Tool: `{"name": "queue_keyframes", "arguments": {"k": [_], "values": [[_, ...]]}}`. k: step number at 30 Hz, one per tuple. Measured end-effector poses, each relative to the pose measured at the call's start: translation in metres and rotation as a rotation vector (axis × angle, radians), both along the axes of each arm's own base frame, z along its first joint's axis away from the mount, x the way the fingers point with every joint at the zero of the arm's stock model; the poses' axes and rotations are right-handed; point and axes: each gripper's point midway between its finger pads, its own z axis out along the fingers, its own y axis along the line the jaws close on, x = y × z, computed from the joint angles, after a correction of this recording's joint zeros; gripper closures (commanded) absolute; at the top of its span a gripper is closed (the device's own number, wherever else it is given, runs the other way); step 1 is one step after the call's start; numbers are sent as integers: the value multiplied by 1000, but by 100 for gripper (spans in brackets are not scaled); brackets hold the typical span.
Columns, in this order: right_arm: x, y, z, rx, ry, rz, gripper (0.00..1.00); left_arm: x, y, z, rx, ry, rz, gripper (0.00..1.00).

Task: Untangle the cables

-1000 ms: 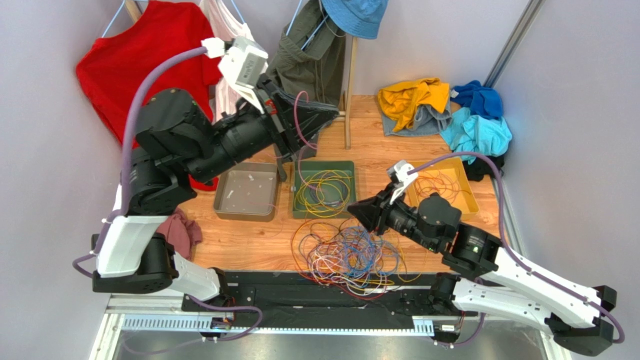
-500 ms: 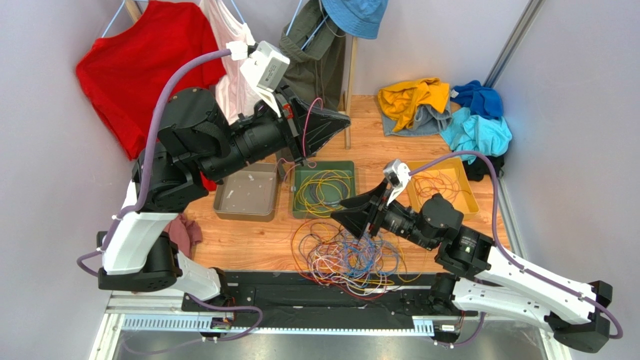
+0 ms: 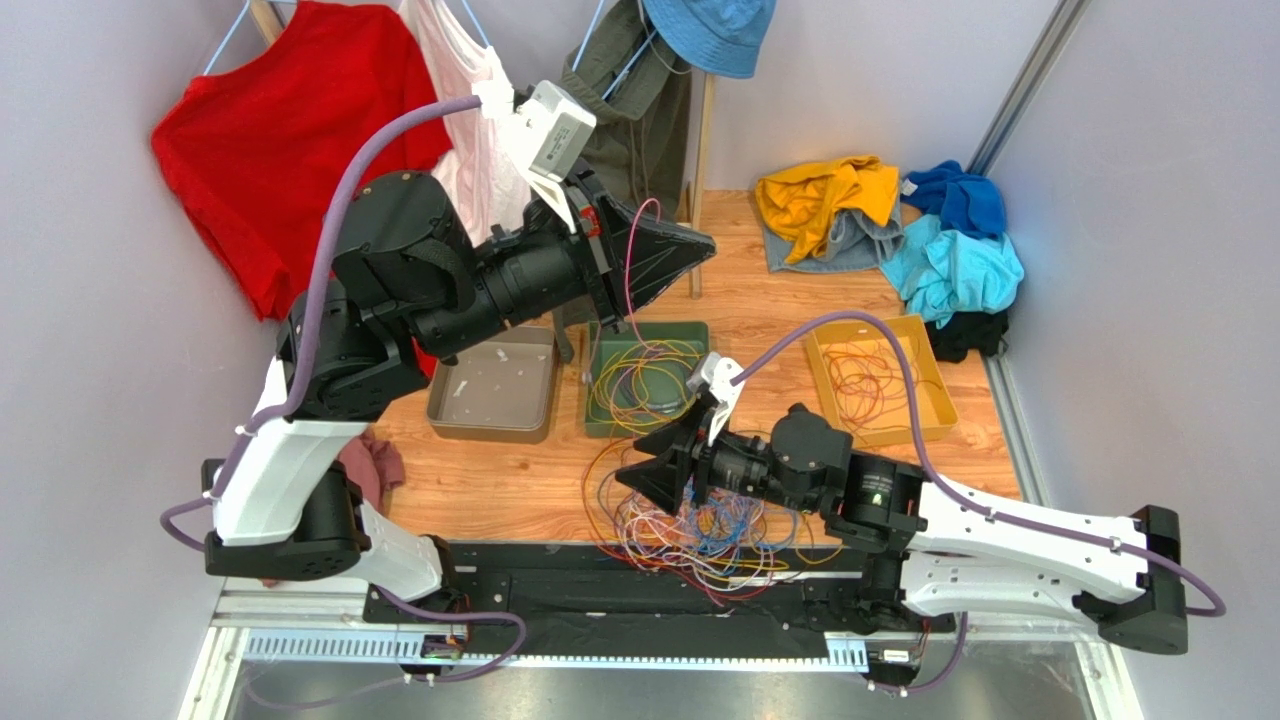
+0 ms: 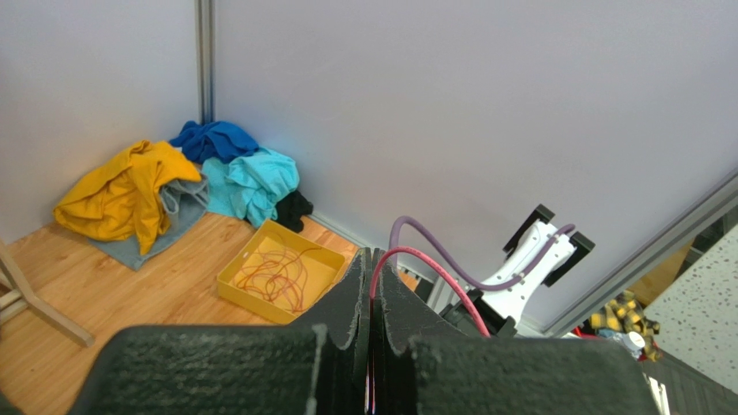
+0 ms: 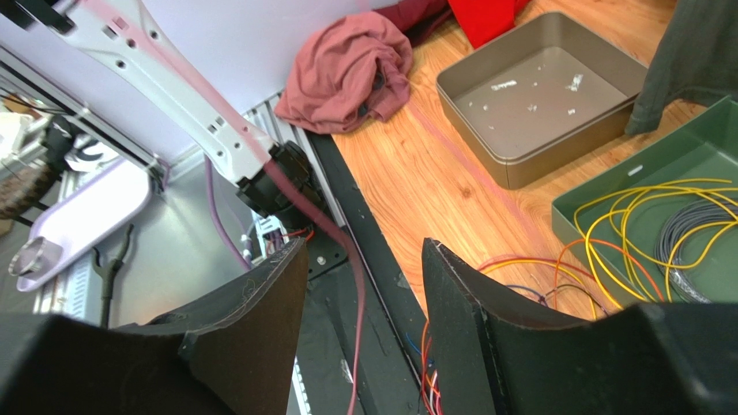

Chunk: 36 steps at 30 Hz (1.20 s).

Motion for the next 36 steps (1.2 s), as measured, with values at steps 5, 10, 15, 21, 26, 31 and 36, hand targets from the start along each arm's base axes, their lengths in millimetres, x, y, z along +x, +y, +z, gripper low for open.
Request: {"name": "queue_keyframes", "arguments": {"k": [5,10,15,21,26,31,36], "values": [[9,2,-10,-29,-27,-53,44,-6,0,6,-21,11,-29,100],[27,5,-21,-61,-49,-138,46,-11,-4,6,-27,23,-61,100],[33,2,-32,-86,-61,-185,46,-12,-6,5,-24,27,-73,100],[29,-2,-28,-78,-84,-202,46,-8,-4,0,-10,37,-43,100],[31,-4,-27,-84,-99,-220,46,-9,-5,-1,-6,45,-51,100],[35,-2,-33,-106,-108,-232,46,-11,-7,-1,-9,51,-67,100],[38,4,-47,-157,-119,-232,56,-17,-9,-1,-11,58,-93,100]]}}
